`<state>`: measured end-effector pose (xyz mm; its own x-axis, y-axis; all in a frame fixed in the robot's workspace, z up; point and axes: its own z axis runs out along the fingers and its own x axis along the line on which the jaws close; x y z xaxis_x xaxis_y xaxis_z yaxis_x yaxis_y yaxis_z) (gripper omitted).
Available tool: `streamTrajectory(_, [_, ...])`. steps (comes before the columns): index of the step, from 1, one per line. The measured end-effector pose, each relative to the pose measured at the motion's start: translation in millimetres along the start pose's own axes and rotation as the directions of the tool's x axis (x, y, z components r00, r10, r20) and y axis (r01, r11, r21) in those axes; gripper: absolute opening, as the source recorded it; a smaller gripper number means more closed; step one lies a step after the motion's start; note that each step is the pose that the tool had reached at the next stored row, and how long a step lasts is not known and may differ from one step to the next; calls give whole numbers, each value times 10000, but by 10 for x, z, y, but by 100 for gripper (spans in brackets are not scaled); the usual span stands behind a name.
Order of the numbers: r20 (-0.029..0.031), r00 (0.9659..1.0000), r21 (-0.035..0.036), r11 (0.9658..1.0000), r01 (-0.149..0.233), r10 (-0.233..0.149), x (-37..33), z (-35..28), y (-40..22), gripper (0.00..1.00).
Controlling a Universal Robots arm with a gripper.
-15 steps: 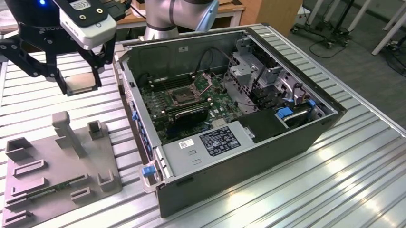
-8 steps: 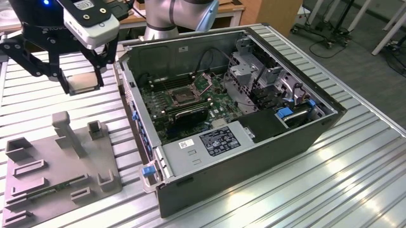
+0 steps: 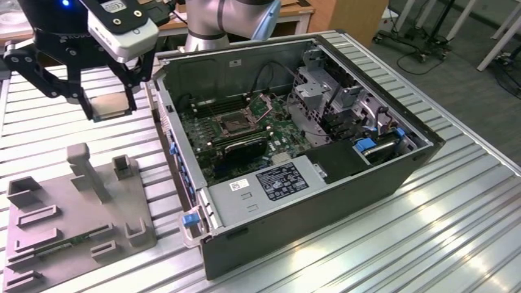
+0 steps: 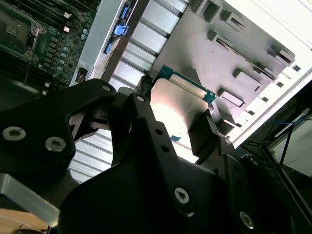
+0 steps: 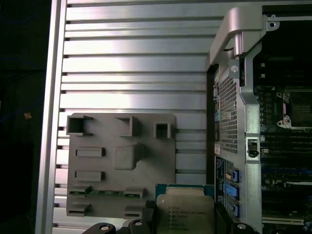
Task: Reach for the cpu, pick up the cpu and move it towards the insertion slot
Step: 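Pick up the cpu and move it towards the insertion slot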
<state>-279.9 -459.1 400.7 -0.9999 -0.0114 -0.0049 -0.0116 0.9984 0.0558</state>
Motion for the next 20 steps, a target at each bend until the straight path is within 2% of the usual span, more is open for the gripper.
streamTrajectory(20, [-1,10000,1,10000,1,-1,-67,4,-1,55])
